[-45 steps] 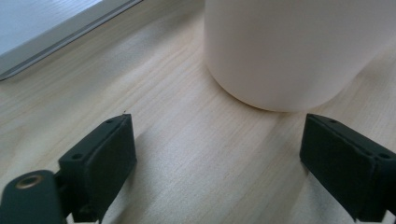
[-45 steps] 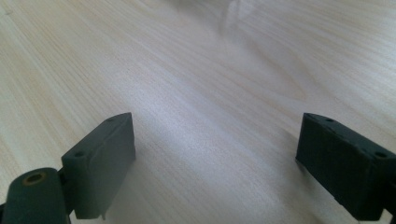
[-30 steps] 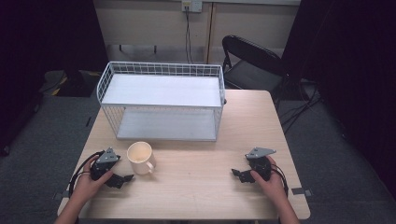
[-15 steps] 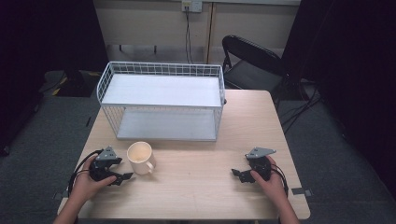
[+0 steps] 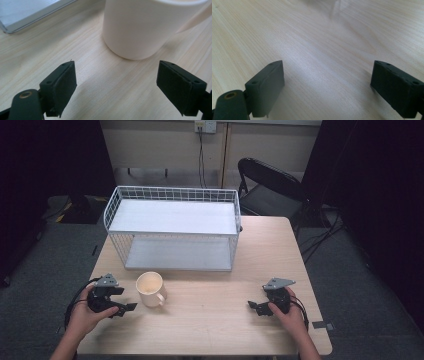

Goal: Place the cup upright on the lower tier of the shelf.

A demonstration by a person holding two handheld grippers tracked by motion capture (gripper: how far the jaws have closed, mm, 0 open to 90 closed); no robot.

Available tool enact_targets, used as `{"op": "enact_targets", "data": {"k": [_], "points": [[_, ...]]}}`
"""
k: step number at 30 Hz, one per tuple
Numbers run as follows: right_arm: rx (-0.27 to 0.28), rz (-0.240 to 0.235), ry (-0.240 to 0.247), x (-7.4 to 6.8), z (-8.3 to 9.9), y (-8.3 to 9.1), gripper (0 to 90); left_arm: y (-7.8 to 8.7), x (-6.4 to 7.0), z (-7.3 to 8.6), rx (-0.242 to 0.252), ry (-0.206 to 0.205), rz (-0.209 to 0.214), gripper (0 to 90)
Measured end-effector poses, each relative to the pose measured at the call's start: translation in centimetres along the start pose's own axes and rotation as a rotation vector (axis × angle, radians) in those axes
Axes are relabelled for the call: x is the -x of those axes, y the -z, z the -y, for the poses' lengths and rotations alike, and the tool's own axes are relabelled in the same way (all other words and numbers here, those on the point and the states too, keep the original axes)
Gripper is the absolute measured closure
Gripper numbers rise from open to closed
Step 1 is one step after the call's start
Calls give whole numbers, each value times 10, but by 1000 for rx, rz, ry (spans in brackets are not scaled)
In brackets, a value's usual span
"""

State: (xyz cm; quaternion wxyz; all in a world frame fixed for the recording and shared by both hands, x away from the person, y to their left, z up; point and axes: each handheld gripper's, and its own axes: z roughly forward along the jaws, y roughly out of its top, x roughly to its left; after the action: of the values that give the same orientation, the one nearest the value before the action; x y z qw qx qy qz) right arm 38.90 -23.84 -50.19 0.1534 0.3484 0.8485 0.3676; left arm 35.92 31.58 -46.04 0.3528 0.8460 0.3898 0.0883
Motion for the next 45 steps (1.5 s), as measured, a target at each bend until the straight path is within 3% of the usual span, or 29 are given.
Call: {"op": "enact_targets", "data": {"k": [10, 15, 26, 34, 45], "points": [[0, 0, 0, 0, 0, 0, 109, 10, 4, -9, 0, 14, 12, 162], [0, 0, 0, 0, 0, 0, 109, 12, 8, -15, -11, 0, 19, 166], [0, 0, 0, 0, 0, 0, 109, 17, 11, -26, -26, 25, 29, 171], [0, 0, 0, 0, 0, 0, 109, 20, 15, -33, -38, 0, 40, 171], [0, 0, 0, 0, 0, 0, 109, 28, 15, -42, -22, 28, 22, 171]]}}
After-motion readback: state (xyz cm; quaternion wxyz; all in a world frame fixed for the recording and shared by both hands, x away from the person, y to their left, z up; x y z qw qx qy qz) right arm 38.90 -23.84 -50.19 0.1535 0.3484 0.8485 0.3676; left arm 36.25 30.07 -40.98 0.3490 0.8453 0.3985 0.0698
